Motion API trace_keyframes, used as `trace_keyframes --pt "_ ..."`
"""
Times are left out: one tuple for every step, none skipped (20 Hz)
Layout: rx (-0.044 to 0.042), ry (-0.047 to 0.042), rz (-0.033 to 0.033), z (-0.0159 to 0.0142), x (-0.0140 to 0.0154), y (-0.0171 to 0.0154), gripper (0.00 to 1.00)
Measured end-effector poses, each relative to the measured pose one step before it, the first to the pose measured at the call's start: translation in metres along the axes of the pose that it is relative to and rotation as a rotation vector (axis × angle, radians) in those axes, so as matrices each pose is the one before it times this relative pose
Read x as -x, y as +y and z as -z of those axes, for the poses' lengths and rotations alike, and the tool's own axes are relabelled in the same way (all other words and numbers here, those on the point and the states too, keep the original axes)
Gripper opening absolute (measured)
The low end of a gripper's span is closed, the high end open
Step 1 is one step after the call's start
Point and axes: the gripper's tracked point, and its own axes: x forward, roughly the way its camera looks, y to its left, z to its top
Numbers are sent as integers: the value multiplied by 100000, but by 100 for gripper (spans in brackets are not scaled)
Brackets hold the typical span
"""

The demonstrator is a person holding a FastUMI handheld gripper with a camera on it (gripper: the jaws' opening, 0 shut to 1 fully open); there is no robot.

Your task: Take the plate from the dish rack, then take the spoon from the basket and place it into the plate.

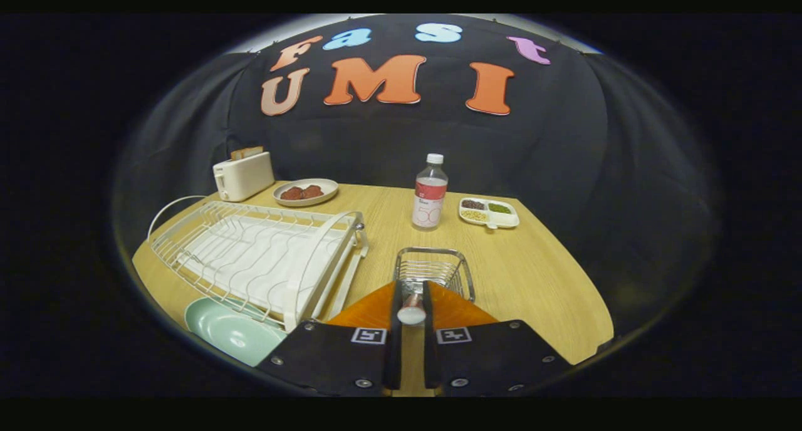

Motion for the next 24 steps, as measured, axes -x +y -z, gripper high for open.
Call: trace_keyframes --pt "-1101 344 -263 -382 -90 -365 16" --pt "-908 -226 471 -454 -1 -390 14" --pt "-310 -294 718 -608 14 -434 15" --pt "-301 -489 571 -675 263 -360 14" --pt "-216 -978 832 -825 270 -386 14" --pt "-60 -739 1244 -809 243 -390 14" --pt "318 -1147 1109 -844 269 -479 12" --pt "128 -1418 288 -883 389 -148 12" --pt "-224 -1009 -47 -867 454 -100 12" --pt "-335 -1249 -489 -832 492 -9 12" --pt "191 -801 -257 -707 621 2 12" --pt "349 -1106 -341 -671 601 22 12" --pt "-32 -486 -437 -711 698 80 12" --pt "-333 93 -958 -546 914 307 12" --pt "-640 -1271 -659 -887 911 246 12" --pt "-645 -1506 -1496 -911 796 432 12" --pt "-1044 -1085 -1321 -728 860 509 12" --pt "-958 -360 -1292 -403 535 456 12" --pt "-749 -238 -1299 -366 653 493 12" --pt "-901 -39 -1407 -278 589 573 12" --pt "-1708 901 -1640 -68 653 676 12" --pt "-2494 583 -2443 -103 683 963 12" --pt "-2150 -568 -2307 -294 617 980 12" --pt "-1194 459 -2056 -271 368 935 12"
